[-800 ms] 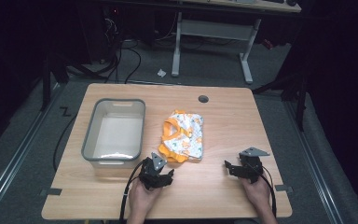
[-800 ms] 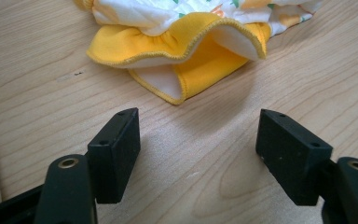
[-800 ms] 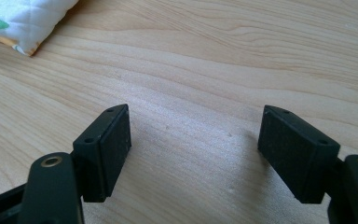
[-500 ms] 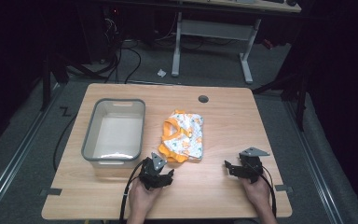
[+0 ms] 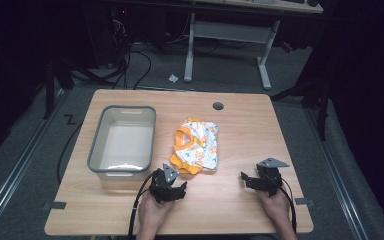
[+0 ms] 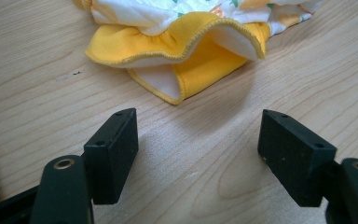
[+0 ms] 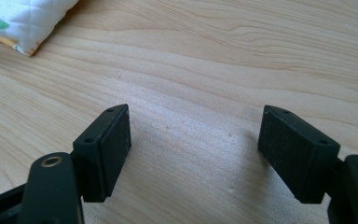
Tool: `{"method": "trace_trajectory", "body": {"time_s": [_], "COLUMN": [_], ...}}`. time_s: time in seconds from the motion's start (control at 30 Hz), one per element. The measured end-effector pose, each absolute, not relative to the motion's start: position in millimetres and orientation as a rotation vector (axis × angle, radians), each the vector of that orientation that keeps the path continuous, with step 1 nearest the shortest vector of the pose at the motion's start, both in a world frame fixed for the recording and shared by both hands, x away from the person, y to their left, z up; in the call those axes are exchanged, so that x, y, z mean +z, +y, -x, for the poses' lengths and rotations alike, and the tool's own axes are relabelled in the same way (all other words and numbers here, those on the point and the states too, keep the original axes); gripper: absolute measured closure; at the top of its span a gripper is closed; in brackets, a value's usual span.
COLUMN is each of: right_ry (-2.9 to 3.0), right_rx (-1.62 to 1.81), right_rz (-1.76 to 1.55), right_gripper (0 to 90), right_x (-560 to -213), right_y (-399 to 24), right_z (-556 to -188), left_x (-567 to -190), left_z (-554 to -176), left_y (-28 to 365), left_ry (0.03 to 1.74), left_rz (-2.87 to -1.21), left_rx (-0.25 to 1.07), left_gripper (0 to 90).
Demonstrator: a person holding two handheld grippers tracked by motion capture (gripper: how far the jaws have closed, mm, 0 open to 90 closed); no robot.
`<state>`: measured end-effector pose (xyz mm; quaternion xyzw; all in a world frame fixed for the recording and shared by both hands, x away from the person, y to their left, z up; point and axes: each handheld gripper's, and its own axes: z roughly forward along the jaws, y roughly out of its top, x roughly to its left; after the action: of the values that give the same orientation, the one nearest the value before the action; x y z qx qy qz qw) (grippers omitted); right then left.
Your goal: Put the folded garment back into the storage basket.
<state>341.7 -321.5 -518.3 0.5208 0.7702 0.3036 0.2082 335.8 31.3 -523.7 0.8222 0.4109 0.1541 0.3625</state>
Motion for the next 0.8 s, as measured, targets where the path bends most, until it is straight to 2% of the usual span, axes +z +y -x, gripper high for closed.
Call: {"method": "trace_trajectory", "body": {"time_s": [0.8], "right_ry": [2.141], "right_rx": [0.846], "right_rz": [-1.446], "right_gripper": [25.9], "right_x": [-518.4], "right_y": [-321.4], "right_z": [-342.7], "left_x": [-521.8], "left_z": [-330.0], "left_y": [31.4], "left_ry": [1.061], "left_rz": [-2.102], "left_rx": [0.411], "left_gripper": [30.8]}}
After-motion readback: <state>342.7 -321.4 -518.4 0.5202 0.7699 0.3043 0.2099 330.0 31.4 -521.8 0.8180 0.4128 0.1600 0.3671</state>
